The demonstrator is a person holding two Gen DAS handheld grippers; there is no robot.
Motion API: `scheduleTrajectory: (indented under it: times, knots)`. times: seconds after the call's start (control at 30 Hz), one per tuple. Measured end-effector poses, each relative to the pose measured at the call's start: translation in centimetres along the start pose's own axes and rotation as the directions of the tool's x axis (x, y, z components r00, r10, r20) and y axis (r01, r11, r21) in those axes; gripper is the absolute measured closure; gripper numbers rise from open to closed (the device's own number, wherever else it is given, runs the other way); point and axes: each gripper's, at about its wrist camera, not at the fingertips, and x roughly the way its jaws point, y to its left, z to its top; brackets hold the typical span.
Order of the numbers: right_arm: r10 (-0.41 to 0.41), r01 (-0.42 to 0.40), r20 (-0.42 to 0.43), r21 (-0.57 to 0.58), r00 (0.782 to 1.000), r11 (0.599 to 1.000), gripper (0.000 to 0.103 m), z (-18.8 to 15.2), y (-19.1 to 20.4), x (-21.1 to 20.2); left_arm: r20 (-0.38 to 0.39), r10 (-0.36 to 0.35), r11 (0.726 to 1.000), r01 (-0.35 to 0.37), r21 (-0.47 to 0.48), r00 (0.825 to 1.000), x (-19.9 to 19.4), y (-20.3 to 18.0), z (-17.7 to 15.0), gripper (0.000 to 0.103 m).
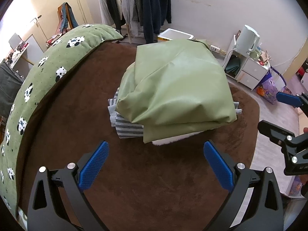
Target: Fold large clothes
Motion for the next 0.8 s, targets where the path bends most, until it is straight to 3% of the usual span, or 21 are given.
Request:
scheduleTrajectory:
  times: [0.8]
  knots:
    - [0.015, -0.015, 0.0, -0.017, 1.0, 1.0, 0.006, 1.2, 0.6, 0.9, -0.034, -0.009, 1.0, 0.009, 0.006, 0.999, 0.5, 0.5, -0.2, 0.006]
